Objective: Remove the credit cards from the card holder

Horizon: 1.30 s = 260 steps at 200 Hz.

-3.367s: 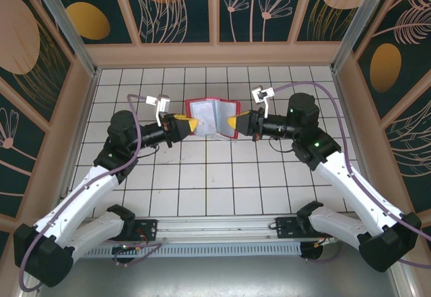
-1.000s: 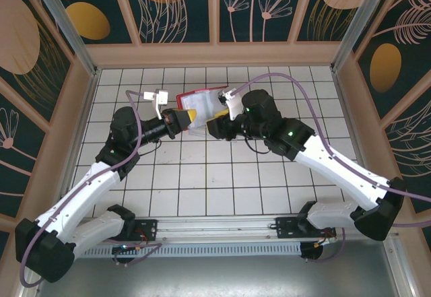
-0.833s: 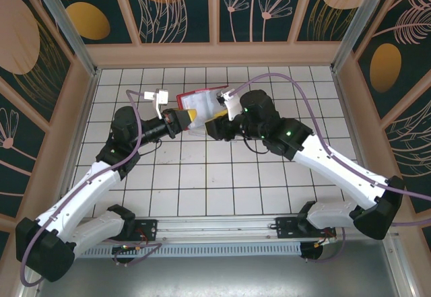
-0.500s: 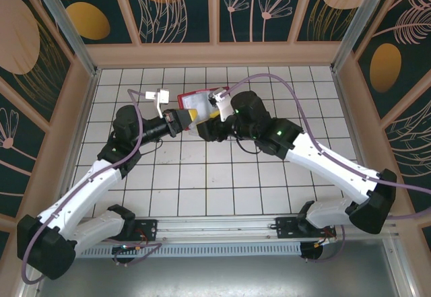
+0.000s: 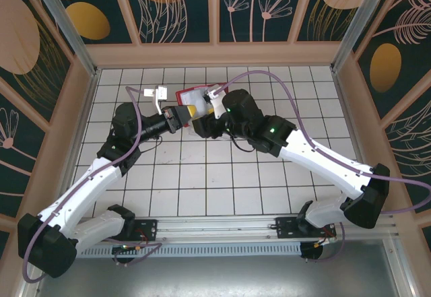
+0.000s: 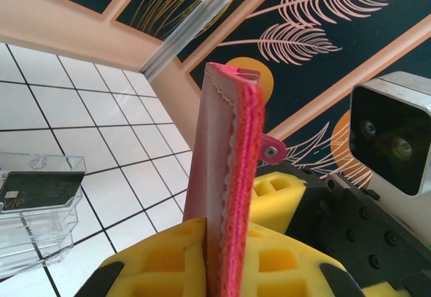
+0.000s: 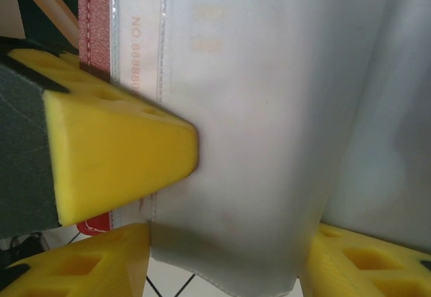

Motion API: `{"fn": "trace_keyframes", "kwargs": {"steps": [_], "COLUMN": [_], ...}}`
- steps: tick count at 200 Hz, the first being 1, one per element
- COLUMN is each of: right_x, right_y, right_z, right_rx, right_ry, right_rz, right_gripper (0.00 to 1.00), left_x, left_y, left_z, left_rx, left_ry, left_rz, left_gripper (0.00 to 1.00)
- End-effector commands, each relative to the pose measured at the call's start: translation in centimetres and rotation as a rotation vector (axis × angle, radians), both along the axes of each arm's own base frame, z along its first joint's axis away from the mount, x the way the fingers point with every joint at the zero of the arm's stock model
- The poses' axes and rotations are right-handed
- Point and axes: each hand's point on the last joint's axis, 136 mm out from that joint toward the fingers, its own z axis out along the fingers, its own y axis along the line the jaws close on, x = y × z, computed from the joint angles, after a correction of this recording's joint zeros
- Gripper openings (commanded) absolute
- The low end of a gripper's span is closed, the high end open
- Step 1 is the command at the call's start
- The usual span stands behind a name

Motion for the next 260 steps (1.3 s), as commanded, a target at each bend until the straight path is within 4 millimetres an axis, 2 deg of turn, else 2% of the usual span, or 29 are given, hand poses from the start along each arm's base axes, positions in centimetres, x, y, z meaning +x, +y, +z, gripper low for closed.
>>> {"fn": "trace_keyframes", "kwargs": {"steps": [1, 47, 87, 110, 130, 143, 176, 187, 198, 210, 227, 245, 260], "right_x": [1.2, 1.1, 1.0, 1.2, 1.7, 2.2, 3.9, 4.2, 4.2, 3.5, 1.9, -1.3, -4.1], "right_y": [-0.6, -1.1, -1.6, -2.3, -3.4, -4.7, -9.5, -11.2, -12.1, -12.0, -10.6, -8.2, -6.1], "right_z": [0.3, 1.3, 2.2, 2.4, 2.2, 2.2, 2.5, 2.9, 3.7, 5.3, 7.9, 11.3, 12.4], "right_rx": [-0.03, -0.003, 0.033, 0.061, 0.062, 0.056, 0.055, 0.065, 0.088, 0.144, 0.266, 0.412, 0.481], "right_ry": [-0.04, -0.056, -0.062, -0.047, -0.033, -0.036, -0.045, -0.049, -0.054, -0.069, -0.091, -0.136, -0.138], "right_rz": [-0.064, -0.077, -0.09, -0.107, -0.152, -0.219, -0.442, -0.512, -0.538, -0.5, -0.369, -0.127, 0.082], "right_gripper": [0.48, 0.15, 0.03, 0.06, 0.32, 0.41, 0.45, 0.45, 0.44, 0.44, 0.43, 0.4, 0.4], "left_x": [-2.5, -2.9, -3.4, -3.6, -3.4, -3.2, -2.7, -2.7, -2.6, -2.6, -2.9, -3.1, -3.6], "left_y": [-0.8, -0.7, -0.4, -0.1, 0.1, 0.3, 0.5, 0.5, 0.4, 0.4, 0.4, 0.5, 0.3], "left_z": [4.6, 4.8, 5.2, 5.3, 5.2, 5.2, 4.7, 4.6, 4.5, 4.5, 4.8, 5.2, 5.7], "left_rx": [-0.087, -0.08, -0.083, -0.077, -0.053, -0.032, 0.005, 0.012, 0.023, 0.032, 0.035, 0.038, 0.027], "left_ry": [-0.104, -0.123, -0.147, -0.164, -0.167, -0.169, -0.166, -0.163, -0.163, -0.169, -0.189, -0.208, -0.233], "left_rz": [-0.119, -0.119, -0.121, -0.109, -0.082, -0.063, -0.042, -0.039, -0.04, -0.043, -0.051, -0.055, -0.079], "left_gripper": [0.01, 0.16, 0.18, 0.1, 0.02, 0.01, 0.0, 0.0, 0.0, 0.0, 0.0, 0.0, 0.0]}}
